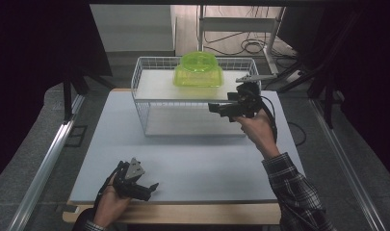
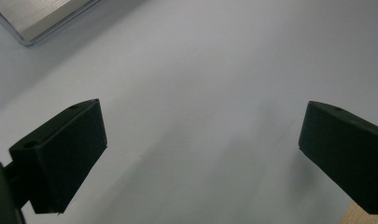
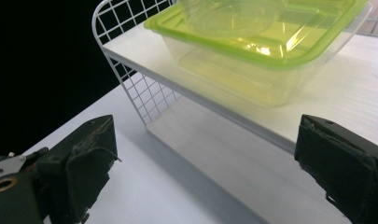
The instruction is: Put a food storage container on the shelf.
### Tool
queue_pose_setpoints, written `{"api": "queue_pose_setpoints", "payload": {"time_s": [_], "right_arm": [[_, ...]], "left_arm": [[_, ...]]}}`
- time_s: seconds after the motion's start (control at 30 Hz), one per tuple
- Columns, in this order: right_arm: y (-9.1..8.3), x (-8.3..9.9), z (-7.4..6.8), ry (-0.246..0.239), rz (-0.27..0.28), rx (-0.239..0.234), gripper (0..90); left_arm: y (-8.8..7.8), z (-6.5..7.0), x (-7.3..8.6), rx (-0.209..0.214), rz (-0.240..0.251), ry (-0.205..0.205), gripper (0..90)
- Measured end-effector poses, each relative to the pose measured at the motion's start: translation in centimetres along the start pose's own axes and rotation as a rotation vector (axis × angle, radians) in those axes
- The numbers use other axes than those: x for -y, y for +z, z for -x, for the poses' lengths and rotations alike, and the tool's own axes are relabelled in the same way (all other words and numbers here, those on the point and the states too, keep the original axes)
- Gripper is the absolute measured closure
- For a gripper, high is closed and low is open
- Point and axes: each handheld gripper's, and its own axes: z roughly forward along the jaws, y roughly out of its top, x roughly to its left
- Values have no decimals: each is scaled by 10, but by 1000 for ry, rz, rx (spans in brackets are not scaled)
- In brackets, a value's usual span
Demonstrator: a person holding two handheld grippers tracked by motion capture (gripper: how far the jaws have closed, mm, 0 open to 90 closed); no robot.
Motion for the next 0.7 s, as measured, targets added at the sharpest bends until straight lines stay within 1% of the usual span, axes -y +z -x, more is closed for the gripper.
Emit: {"api": "queue_pose_setpoints", "payload": {"time_s": [0.13,0.27,0.33,0.53,0.7], "right_arm": [[-1,8,-2,-24,-7,7,41],[-2,17,-5,-45,-16,11,32],[-2,21,-6,-54,-21,13,30],[0,34,-8,-65,-32,13,28],[0,45,-10,-69,-32,21,26]], "left_arm": [[-1,1,-1,-2,11,13,5],[-1,2,-1,1,16,17,5],[-1,1,-1,3,21,13,4],[-2,0,-1,16,39,1,4],[-2,0,-1,19,36,-1,4]]}}
